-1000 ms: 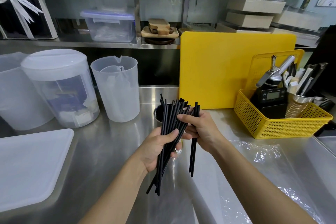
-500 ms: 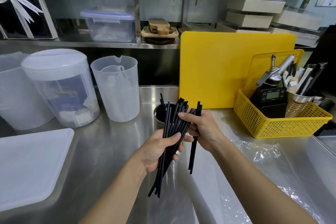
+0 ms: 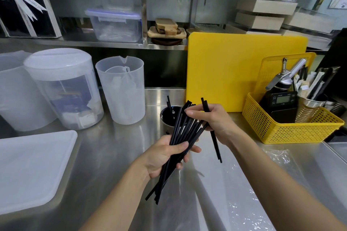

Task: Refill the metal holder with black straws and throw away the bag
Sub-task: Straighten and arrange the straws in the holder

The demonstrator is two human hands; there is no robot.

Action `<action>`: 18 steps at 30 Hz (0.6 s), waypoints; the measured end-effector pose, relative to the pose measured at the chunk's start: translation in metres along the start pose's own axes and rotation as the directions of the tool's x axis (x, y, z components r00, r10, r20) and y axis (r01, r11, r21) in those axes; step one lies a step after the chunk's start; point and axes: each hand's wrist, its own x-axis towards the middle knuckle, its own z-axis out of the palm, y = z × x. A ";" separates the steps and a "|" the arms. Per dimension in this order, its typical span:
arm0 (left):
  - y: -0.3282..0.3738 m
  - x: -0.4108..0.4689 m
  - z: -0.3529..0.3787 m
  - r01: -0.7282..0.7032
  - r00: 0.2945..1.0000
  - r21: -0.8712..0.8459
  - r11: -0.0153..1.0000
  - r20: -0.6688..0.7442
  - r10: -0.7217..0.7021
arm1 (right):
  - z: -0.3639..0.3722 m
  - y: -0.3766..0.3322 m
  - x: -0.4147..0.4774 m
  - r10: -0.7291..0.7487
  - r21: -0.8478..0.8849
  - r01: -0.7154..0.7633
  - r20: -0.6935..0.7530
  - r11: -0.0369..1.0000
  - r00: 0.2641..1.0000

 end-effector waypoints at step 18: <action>-0.004 -0.005 -0.011 0.072 0.973 -0.047 0.996 0.224 -0.060 | -0.012 0.001 0.006 0.048 0.166 -0.091 0.243 0.982 0.969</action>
